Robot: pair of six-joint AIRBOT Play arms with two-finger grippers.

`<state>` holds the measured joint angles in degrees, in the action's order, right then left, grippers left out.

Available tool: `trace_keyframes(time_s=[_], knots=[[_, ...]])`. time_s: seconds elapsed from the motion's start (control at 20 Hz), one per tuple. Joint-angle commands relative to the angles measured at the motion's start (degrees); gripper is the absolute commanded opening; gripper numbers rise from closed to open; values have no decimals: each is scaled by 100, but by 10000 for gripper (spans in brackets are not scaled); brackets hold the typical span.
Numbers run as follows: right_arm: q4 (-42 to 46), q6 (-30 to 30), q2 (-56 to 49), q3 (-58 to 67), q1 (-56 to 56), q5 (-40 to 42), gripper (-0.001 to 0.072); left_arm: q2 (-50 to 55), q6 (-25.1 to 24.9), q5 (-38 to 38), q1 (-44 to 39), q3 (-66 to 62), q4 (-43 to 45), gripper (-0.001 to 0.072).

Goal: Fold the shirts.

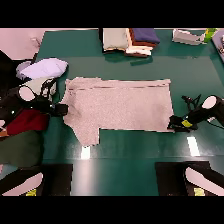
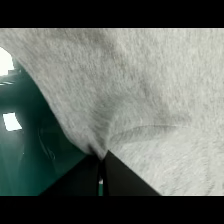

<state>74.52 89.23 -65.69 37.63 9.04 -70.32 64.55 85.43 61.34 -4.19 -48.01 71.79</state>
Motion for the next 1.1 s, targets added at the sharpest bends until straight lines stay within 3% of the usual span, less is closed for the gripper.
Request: trace_keyframes(time_s=[0.0, 0.1, 0.15, 0.45, 0.75, 1.05], knots=[[63, 46, 17, -15, -278, 232, 284, -4, -2, 15, -2, -7, 2, 26], [68, 42, 245, -13, -413, 407, 32, -4, -9, 20, 0, -7, 4, 26], [68, 42, 378, -11, -431, 476, 13, -7, -44, 17, 0, -7, 9, 26], [61, 9, 1488, 1106, -26, 184, 12, -1075, -9, 37, 0, -793, 452, 25], [50, -87, 2356, 4135, 376, 63, 12, -2382, 0, 57, 0, -3663, 479, 25], [57, -238, 2461, 6526, 807, -297, 12, -2555, 4, 140, 0, -6164, 472, 25]])
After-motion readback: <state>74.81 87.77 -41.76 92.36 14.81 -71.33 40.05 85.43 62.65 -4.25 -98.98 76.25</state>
